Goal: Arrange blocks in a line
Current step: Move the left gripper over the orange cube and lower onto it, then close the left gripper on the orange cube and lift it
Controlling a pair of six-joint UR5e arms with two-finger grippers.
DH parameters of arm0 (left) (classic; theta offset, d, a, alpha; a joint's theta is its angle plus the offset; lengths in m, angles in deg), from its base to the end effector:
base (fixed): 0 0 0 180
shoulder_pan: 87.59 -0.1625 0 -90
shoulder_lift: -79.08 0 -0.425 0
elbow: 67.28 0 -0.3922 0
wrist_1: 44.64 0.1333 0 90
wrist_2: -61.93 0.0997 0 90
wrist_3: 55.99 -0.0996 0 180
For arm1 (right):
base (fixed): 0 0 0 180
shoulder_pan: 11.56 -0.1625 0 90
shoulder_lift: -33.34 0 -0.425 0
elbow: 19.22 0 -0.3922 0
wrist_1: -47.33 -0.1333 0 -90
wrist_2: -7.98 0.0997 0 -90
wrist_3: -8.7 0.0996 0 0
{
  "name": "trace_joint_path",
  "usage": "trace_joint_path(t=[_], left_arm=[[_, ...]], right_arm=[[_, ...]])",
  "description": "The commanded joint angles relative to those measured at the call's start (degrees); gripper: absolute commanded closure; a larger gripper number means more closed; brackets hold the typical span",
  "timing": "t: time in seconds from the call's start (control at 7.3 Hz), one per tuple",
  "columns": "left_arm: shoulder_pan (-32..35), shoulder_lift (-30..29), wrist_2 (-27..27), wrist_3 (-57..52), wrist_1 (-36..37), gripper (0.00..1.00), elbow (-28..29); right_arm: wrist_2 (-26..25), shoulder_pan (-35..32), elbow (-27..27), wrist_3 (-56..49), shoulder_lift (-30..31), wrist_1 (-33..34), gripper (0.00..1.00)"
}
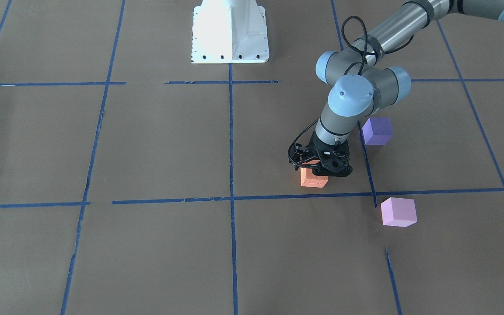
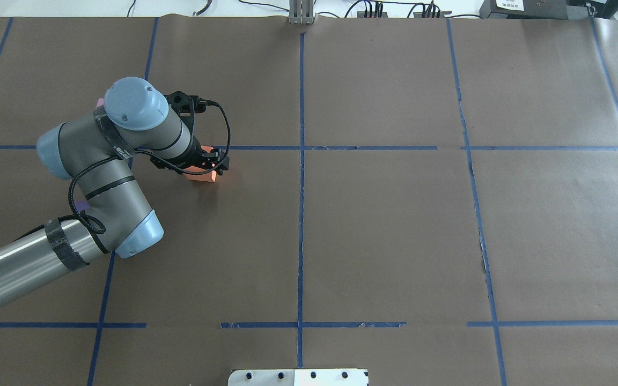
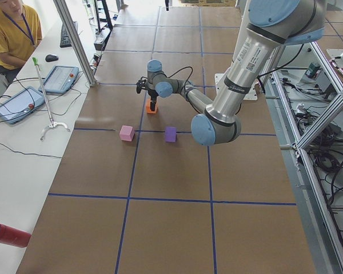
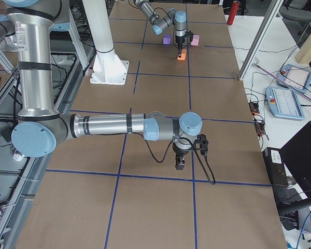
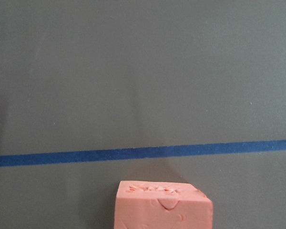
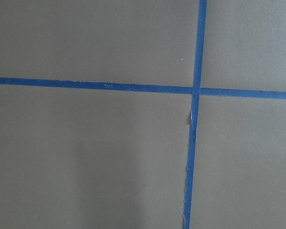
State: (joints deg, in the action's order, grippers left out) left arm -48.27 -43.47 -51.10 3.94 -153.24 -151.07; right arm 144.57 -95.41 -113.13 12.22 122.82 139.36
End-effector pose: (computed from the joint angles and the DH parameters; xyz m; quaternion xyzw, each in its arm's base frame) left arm 0.4937 -0.5263 0.3412 0.0615 0.4129 0.0030 0.9087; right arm 0.0073 -0.5010 0.6214 -0.0142 -0.3956 -0.0294 0.9178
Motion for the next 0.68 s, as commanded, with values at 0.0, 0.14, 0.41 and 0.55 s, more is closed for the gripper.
trace_joint_path(t=[0.0, 0.14, 0.41, 0.55], left_arm=[[0.1, -0.1, -0.3, 0.0, -1.9, 0.65, 1.0], [0.7, -0.1, -0.7, -0.1, -1.7, 0.72, 0.6], [5.2, 3.7, -5.2, -0.8, -1.2, 0.71, -4.6], [6.5, 8.5, -6.6, -0.9, -1.2, 0.71, -7.7]], right_arm=[[0.0, 0.0, 0.0, 0.0, 0.0, 0.0, 0.00], [0.0, 0.0, 0.0, 0.0, 0.0, 0.0, 0.00], [0.0, 0.0, 0.0, 0.0, 0.0, 0.0, 0.00], [0.0, 0.0, 0.0, 0.0, 0.0, 0.0, 0.00]])
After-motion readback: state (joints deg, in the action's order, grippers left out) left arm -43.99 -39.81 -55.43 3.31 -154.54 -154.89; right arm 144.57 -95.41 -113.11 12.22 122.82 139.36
